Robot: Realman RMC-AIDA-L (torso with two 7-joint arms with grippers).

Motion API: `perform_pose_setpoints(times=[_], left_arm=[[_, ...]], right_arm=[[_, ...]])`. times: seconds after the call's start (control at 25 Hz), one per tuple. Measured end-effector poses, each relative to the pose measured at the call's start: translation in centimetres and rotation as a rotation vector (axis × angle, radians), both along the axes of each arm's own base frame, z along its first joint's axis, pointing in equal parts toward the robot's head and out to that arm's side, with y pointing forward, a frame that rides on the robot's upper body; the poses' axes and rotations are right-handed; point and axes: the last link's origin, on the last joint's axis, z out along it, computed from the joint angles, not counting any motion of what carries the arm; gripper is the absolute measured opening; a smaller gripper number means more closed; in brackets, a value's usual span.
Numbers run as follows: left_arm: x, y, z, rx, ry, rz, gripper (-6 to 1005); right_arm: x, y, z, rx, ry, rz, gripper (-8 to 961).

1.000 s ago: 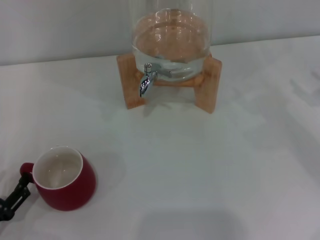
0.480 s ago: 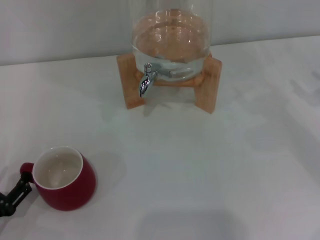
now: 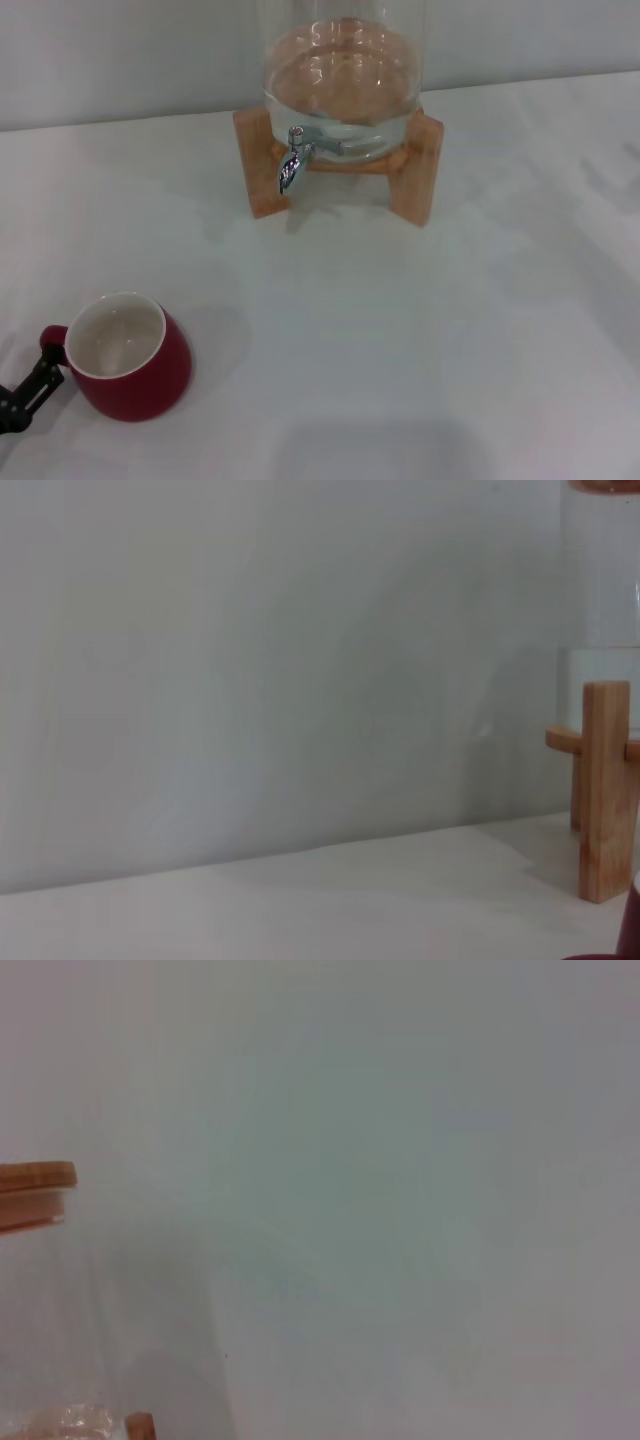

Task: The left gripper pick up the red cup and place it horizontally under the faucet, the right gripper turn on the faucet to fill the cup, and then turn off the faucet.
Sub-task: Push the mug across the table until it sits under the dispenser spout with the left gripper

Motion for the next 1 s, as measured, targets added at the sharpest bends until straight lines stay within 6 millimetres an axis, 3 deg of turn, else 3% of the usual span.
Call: perform_pose_setpoints(times=[1.0], left_arm=[[-0.14, 0.10, -0.05, -0.015, -0.045, 0.031, 815]], right_arm=[[0.05, -0.21, 0.17, 0.010, 0.011, 0.001, 795]])
